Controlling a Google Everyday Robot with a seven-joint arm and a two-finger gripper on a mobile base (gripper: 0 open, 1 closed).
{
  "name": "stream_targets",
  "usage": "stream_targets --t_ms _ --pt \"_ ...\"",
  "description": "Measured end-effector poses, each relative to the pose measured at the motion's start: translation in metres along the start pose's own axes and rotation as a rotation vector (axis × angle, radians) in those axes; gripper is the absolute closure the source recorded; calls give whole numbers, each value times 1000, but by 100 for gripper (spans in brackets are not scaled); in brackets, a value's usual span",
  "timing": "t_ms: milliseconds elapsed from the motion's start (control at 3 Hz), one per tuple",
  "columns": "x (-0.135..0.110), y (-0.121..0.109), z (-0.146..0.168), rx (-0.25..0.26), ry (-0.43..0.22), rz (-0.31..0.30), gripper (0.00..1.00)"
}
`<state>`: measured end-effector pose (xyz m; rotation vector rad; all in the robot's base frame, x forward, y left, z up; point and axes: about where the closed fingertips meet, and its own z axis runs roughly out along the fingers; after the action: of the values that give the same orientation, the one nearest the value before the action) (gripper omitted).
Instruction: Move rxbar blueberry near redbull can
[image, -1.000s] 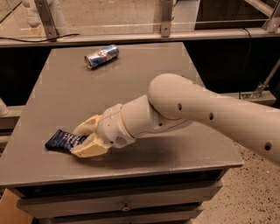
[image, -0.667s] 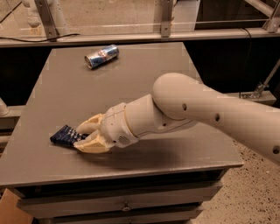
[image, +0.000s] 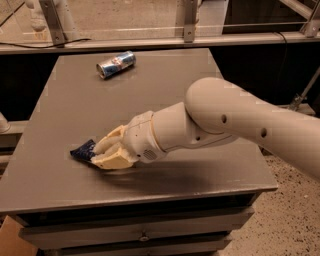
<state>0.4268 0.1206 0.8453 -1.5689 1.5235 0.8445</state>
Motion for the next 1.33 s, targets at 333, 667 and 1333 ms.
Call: stream_targets --t_ms 333,667,1333 --pt "-3 -14 -24 53 14 -12 100" --pt "-6 -35 -68 138 35 -38 100" --pt "-7 -50 -81 164 56 -99 100"
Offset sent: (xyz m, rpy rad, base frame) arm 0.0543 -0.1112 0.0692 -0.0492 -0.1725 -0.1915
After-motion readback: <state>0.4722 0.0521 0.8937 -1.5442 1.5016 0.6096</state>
